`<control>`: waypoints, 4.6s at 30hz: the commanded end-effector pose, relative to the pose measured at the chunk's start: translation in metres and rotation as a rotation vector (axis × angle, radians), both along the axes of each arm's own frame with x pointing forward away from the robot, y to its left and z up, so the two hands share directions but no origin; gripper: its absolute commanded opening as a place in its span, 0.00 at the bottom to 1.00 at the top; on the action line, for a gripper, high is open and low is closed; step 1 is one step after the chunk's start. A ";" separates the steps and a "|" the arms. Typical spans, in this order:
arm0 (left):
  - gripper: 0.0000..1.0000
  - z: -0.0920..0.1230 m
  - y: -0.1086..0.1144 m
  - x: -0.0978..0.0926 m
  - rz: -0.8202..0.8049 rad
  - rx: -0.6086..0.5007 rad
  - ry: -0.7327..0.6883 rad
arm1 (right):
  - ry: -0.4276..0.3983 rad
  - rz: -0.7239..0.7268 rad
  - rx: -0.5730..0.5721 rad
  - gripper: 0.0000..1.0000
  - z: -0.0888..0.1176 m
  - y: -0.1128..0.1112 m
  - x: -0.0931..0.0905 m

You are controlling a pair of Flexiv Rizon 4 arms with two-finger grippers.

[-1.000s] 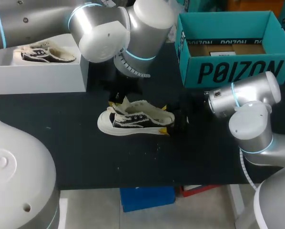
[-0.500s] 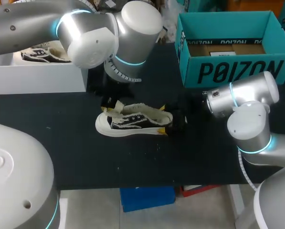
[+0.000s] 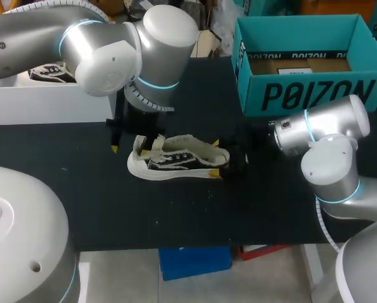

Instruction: Take the shoe out of the shoebox, open the shoe tongue, remove and reinsert the insole, then place the shoe into the shoebox

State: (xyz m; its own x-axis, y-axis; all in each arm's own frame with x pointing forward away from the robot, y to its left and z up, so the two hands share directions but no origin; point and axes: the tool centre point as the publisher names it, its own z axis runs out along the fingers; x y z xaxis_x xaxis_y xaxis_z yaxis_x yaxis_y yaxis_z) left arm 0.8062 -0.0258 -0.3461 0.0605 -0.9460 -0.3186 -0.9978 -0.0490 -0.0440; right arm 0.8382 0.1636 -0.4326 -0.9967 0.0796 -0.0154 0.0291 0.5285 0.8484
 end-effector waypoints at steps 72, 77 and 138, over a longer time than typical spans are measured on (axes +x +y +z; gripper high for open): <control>0.00 0.058 -0.136 0.012 -2.202 -0.634 0.897 | 0.001 -0.001 -0.001 0.00 -0.003 -0.002 0.001; 0.00 0.055 -0.130 0.016 -2.174 -0.476 0.739 | 0.001 -0.001 -0.001 0.00 -0.003 -0.002 0.001; 0.00 0.011 -0.132 0.047 -1.866 -0.782 0.460 | 0.001 -0.001 -0.001 0.00 -0.003 -0.002 0.001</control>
